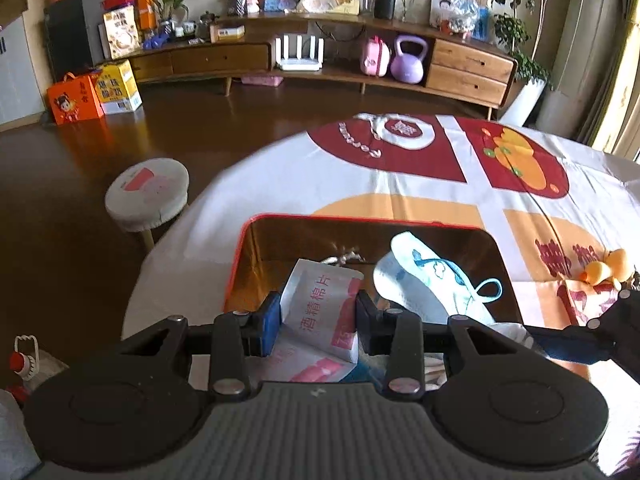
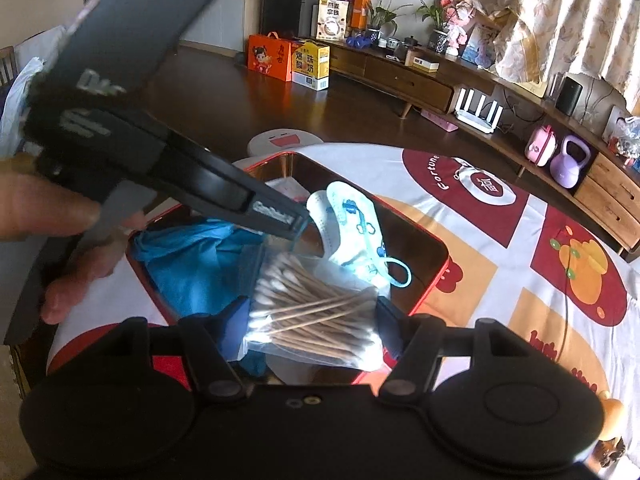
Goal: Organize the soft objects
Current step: 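Carry the wipe packets with the left gripper while the right gripper carries the swab bag over the tin, then open the left gripper releasing the wipes while the right gripper releases the swab bag into the tin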
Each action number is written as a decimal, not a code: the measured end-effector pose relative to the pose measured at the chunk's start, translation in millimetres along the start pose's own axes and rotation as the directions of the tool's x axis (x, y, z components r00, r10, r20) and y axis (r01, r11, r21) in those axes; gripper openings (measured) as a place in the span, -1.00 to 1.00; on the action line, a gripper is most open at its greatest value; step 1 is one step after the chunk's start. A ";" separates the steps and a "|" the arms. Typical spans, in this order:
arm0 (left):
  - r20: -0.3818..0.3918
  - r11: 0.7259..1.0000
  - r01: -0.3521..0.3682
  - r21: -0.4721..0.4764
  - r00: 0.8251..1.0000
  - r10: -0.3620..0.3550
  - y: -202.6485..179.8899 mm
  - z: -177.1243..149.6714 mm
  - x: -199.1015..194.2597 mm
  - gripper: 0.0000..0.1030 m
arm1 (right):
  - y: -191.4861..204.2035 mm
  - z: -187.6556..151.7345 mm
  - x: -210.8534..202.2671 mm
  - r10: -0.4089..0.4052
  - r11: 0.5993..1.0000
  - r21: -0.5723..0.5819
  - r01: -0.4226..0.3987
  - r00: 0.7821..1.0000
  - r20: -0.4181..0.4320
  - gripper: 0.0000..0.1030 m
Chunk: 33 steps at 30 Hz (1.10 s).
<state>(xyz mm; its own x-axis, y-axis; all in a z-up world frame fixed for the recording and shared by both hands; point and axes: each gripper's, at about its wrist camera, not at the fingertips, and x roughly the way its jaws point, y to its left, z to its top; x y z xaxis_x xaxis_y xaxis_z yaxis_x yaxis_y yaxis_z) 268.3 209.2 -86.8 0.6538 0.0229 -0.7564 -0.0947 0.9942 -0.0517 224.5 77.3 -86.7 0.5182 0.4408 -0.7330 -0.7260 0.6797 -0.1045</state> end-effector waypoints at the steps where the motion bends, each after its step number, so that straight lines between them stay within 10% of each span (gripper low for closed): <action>1: 0.000 1.000 0.003 -0.001 1.000 -0.003 -0.1 -0.9 1.1 -0.25 | -0.3 -0.1 -0.5 0.003 1.000 0.002 -0.003 1.000 -0.001 0.28; 15: 0.024 0.999 0.005 -0.035 1.000 -0.004 2.2 -3.3 -15.2 0.23 | -12.7 -2.5 -18.9 0.024 0.998 0.063 -0.026 0.999 0.028 0.52; 33: 0.110 1.000 0.005 -0.019 0.994 -0.003 -13.9 -13.2 -75.9 0.38 | -35.1 -23.1 -84.7 0.076 0.983 0.158 -0.092 0.992 0.103 0.75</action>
<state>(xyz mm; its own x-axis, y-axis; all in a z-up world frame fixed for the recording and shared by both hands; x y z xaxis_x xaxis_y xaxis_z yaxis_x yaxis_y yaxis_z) 210.0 192.2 -37.4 0.7327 0.0315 -0.6798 -0.1053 0.9921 -0.0675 195.7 2.5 -36.5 0.5051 0.5495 -0.6655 -0.6900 0.7203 0.0711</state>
